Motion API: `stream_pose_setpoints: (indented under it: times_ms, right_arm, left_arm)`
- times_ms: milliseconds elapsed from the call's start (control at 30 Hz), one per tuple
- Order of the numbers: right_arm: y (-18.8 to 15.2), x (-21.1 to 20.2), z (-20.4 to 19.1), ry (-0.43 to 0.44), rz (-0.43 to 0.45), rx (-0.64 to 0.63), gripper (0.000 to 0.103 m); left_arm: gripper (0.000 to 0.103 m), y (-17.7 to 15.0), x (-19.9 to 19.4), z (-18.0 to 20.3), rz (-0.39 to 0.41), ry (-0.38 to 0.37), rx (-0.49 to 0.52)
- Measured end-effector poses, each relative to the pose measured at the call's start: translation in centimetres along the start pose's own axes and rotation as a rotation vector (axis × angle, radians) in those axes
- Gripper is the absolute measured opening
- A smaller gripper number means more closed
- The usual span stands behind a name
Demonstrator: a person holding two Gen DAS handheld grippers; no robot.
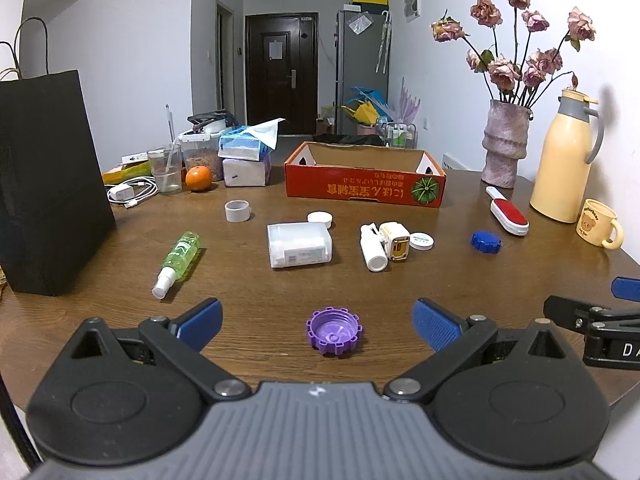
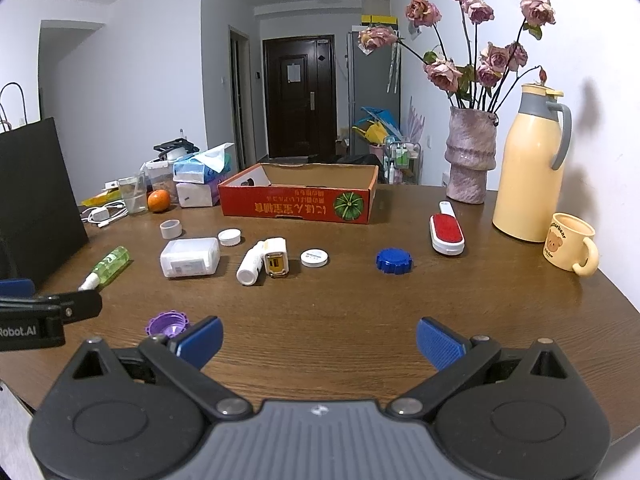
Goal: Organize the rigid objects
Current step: 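Move the left tool to the purple cap and close on it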
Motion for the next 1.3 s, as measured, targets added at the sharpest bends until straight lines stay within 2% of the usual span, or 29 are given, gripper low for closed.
stream_pose_setpoints:
  times_ms: [633,1300]
  right_arm:
    - [-0.1,4.0,0.4,0.013,-0.056,0.006,0.103]
    - [-0.3,8.9,1.4,0.043,-0.11,0.019,0.102]
  left_arm:
    - [0.103,-0.6,5.0,-0.5,-0.091,0.019,-0.013]
    - [0.103,-2.5,11.7,1.1,-0.195,0.039,0.009]
Point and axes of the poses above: each gripper's, at about its wrist camera, not at the fingertips, and x roughly the way its jaws point, z to its right, y to its top, the point moved 6 cm from there along x, roughly the way its jaws point, and after that the axes turned 4 degrees about y, right-handed, at the moved point
